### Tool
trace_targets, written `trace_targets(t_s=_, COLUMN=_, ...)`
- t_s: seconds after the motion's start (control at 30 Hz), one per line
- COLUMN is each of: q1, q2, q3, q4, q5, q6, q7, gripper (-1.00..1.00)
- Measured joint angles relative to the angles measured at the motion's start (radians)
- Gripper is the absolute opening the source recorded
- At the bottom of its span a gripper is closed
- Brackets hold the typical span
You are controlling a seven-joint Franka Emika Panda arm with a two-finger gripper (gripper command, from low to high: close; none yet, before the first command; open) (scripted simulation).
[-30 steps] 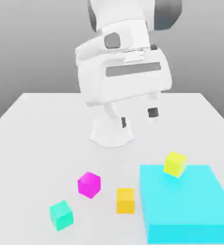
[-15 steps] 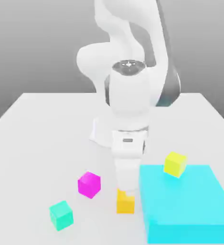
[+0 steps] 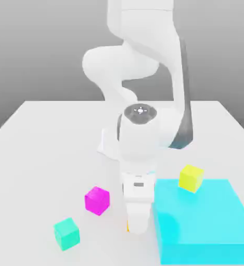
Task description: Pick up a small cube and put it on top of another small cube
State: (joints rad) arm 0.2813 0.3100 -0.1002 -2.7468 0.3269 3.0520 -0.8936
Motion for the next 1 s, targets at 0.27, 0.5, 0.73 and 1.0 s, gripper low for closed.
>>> trace_targets(t_s=0.27, q1=0.037, q2=-0.034, q3=-0.044, q4=-0.005, q5=-0.029, q6=-0.027, q7=0.020, gripper=-1.00)
trace_targets(t_s=0.5, q1=0.126, q2=-0.171, q3=-0.172, q4=-0.034, q5=-0.191, q6=-0.130, q7=0.140, gripper=-1.00)
trace_targets(t_s=0.73, q1=0.075, q2=-0.256, q3=-0.229, q4=-0.022, q5=-0.275, q6=-0.238, q7=0.123, gripper=-1.00)
trace_targets(t_s=1.0, q1=-0.111, q2=-0.256, q3=-0.305, q4=0.112, q5=-0.282, q6=-0.374, q7=-0.183, gripper=-1.00)
